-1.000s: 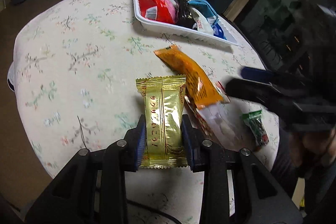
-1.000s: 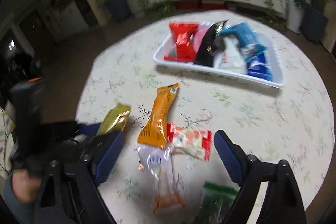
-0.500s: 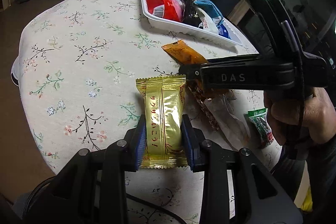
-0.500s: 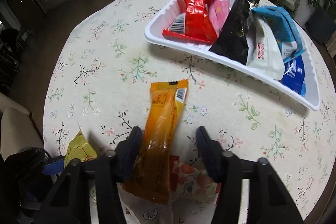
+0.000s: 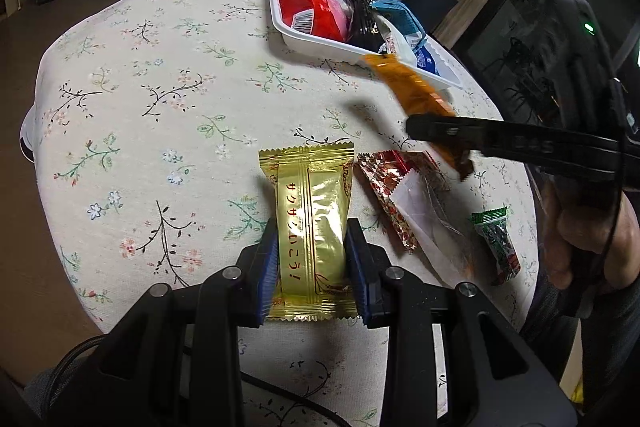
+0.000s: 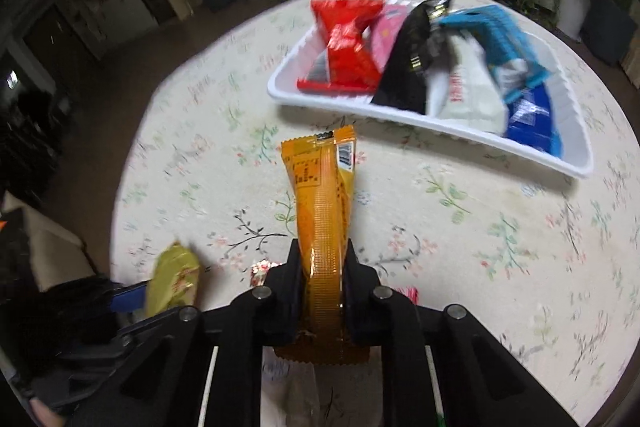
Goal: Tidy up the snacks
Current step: 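Carry the gold packet and orange bar into the tray and open both tools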
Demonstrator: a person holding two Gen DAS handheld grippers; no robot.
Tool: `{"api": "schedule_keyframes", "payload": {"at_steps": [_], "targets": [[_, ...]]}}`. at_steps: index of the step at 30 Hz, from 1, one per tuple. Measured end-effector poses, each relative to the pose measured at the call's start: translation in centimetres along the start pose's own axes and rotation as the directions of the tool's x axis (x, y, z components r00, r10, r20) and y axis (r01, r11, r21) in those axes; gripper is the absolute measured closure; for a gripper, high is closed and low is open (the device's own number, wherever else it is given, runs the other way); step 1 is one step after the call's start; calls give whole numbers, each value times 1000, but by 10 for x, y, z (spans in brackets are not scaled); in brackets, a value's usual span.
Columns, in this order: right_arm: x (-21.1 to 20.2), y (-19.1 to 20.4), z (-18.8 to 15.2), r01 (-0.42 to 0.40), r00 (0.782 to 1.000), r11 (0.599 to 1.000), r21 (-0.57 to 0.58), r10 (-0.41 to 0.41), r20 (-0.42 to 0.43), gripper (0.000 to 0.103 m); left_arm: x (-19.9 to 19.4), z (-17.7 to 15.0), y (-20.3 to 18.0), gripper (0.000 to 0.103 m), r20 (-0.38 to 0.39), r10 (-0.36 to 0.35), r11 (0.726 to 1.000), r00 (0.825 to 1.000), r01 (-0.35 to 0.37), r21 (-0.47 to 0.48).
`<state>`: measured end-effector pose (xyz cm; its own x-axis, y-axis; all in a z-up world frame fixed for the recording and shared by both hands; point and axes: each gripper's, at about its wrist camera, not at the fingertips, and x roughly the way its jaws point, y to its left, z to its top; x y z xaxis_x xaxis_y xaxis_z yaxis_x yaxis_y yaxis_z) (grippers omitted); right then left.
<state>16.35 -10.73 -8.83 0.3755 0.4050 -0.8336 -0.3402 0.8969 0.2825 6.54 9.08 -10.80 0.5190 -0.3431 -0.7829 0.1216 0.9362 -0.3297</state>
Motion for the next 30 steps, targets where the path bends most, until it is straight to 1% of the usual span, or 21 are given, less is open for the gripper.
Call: {"api": "schedule_keyframes", "payload": {"at_steps": [3,6,8,10,13,16,17,20,23,26,28,30], "targets": [[-20,-20,-13,-66,997,994,84,62,49,85,1,0,-2,74,0,0,1000,1000,0,3],[-35,-42,-25,-105,992,983,152,93,84,85,-1,2,-1,74,3,-18,1000,1000,18,-8],[-43,-59,-33,-118,990,972,203,98,104,86,-2,3,0,74,5,-44,999,999,44,-23],[-52,-79,-38,-115,988,961,251,85,126,86,-5,8,3,74,11,-71,997,997,71,-42],[-68,-112,-40,-102,985,941,321,50,166,86,-12,25,6,74,36,-72,996,997,74,-46],[-92,-154,-36,-88,975,909,407,-5,222,86,-25,53,10,74,82,-70,996,994,74,-49],[-103,-171,-32,-76,970,897,435,-35,242,86,-28,65,12,74,96,-68,996,993,73,-47],[-122,-193,-17,-36,960,890,454,-96,264,85,-29,103,14,74,125,-56,998,991,61,-33],[-136,-200,12,-11,946,903,430,-130,297,86,-24,143,10,74,145,-52,998,988,54,-11],[-137,-181,50,-15,935,932,361,-115,335,85,-14,184,-5,74,156,-62,998,986,58,30],[-124,-164,75,-10,939,950,313,-98,330,85,-2,206,-19,74,140,-64,996,988,55,66],[-103,-151,100,-3,949,961,277,-84,302,85,17,223,-30,74,114,-73,993,991,62,98]]}}
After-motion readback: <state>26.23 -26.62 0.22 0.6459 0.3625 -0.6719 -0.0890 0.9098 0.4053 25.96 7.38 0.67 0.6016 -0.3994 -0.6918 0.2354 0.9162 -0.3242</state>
